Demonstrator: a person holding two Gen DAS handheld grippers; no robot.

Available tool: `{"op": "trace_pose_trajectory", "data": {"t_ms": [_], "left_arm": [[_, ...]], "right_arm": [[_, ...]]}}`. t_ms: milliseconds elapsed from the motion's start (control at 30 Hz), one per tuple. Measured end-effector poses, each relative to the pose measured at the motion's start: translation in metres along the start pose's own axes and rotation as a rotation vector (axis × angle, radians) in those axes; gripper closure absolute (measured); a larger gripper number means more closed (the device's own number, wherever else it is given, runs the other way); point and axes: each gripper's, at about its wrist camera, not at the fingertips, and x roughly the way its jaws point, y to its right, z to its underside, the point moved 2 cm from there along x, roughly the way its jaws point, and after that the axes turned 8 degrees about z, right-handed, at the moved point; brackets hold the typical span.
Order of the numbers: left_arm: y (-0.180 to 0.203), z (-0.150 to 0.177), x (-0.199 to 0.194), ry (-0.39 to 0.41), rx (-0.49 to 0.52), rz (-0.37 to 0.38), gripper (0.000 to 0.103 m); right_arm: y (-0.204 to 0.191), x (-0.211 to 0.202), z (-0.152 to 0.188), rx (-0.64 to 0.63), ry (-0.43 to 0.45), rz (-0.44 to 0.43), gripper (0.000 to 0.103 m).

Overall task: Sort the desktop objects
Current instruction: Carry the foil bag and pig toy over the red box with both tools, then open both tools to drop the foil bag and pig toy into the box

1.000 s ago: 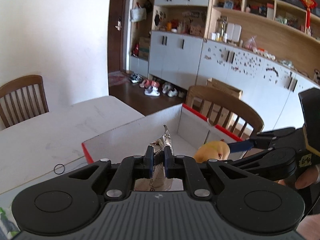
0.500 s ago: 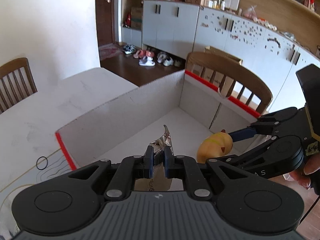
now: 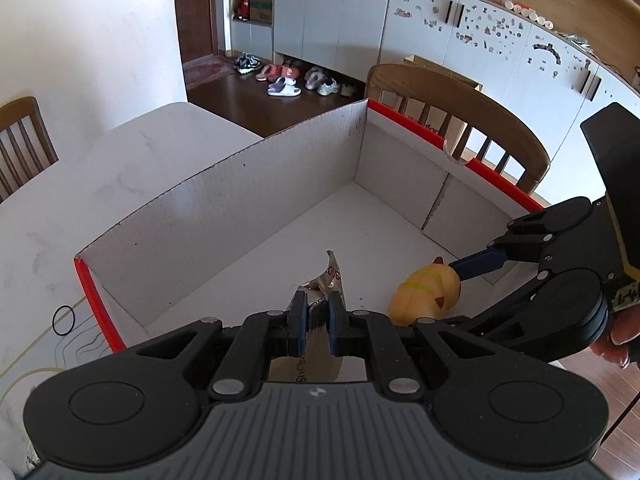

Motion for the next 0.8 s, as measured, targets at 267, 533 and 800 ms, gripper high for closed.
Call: {"op": "trace_pose_trajectory", "data": {"t_ms": [267, 533, 800], "left_arm": [[-0.004, -0.001, -0.001, -0.002, -0.036, -0.008, 0.094], [-0.007, 0.004, -0.018, 0.047, -0.086, -0.021, 0.094], [-0.002, 0.007, -0.051, 0.129, -0.112, -0.001, 0.093]], "right_arm": [[-0.004, -0.004, 0.002, -0.002, 0.000, -0.021, 0.031], [-0.002, -0.029, 0.004, -0.030, 0.079, -0.028, 0.018], [0.004, -0.051, 0.002, -0.001, 0.141, -0.040, 0.014]]}}
